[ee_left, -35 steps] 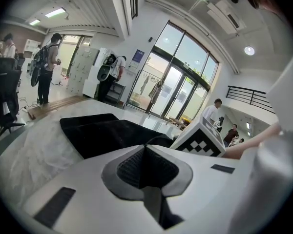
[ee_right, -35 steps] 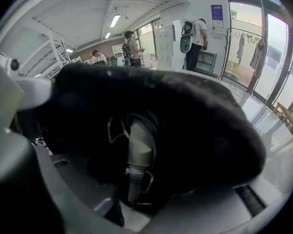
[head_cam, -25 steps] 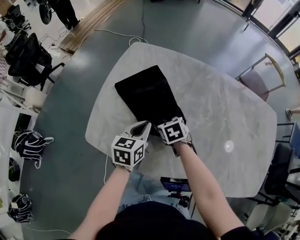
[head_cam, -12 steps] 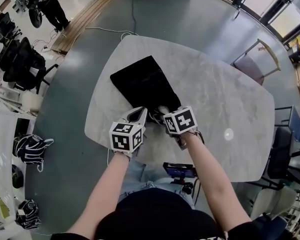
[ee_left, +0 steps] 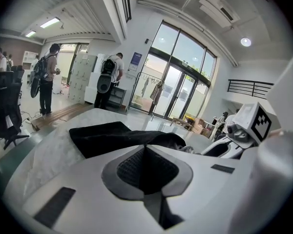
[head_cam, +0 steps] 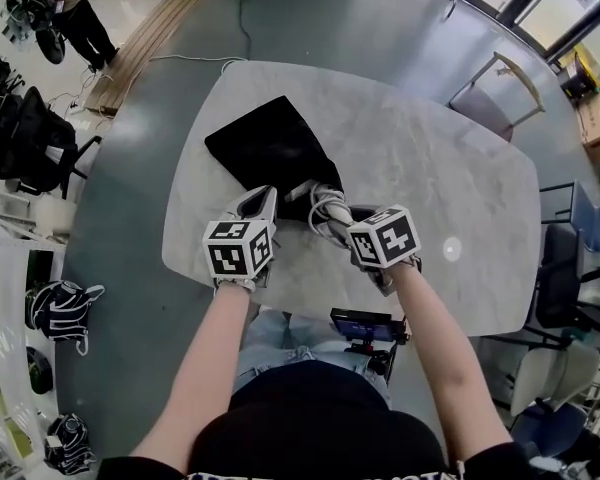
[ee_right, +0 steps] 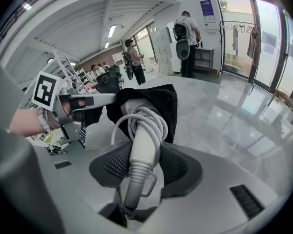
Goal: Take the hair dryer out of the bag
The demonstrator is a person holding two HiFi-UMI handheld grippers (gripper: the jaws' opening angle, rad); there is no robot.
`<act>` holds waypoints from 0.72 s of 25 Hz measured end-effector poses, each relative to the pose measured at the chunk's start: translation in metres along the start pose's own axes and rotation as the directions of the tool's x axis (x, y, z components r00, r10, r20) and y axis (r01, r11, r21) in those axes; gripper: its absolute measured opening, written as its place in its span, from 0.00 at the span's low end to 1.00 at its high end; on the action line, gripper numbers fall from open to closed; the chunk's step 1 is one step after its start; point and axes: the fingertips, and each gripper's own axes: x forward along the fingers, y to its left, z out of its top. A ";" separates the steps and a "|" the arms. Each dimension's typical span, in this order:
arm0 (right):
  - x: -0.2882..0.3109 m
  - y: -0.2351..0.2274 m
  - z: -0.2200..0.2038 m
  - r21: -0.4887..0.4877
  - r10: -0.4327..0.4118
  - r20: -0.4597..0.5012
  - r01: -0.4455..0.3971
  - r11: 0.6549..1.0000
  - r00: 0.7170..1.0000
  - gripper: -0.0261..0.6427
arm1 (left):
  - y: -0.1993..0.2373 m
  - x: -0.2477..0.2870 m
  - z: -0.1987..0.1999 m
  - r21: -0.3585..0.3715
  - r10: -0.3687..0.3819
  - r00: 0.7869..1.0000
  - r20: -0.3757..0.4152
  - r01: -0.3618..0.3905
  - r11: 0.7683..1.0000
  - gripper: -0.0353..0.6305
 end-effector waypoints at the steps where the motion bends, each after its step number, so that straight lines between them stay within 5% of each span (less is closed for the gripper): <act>1: -0.006 -0.002 -0.004 0.003 -0.005 0.003 0.005 1.000 1.000 0.32 | 0.000 0.001 0.001 0.003 -0.001 1.000 0.003 0.001 1.000 0.09; 11: -0.067 -0.004 -0.052 0.046 0.007 0.077 -0.011 0.999 0.997 0.32 | -0.003 0.004 0.002 0.038 -0.021 1.000 -0.012 0.022 0.999 0.09; 18: -0.103 -0.018 -0.069 0.162 -0.069 0.187 0.038 0.986 0.980 0.32 | -0.013 0.011 -0.013 0.066 -0.045 0.997 -0.065 0.049 0.997 0.09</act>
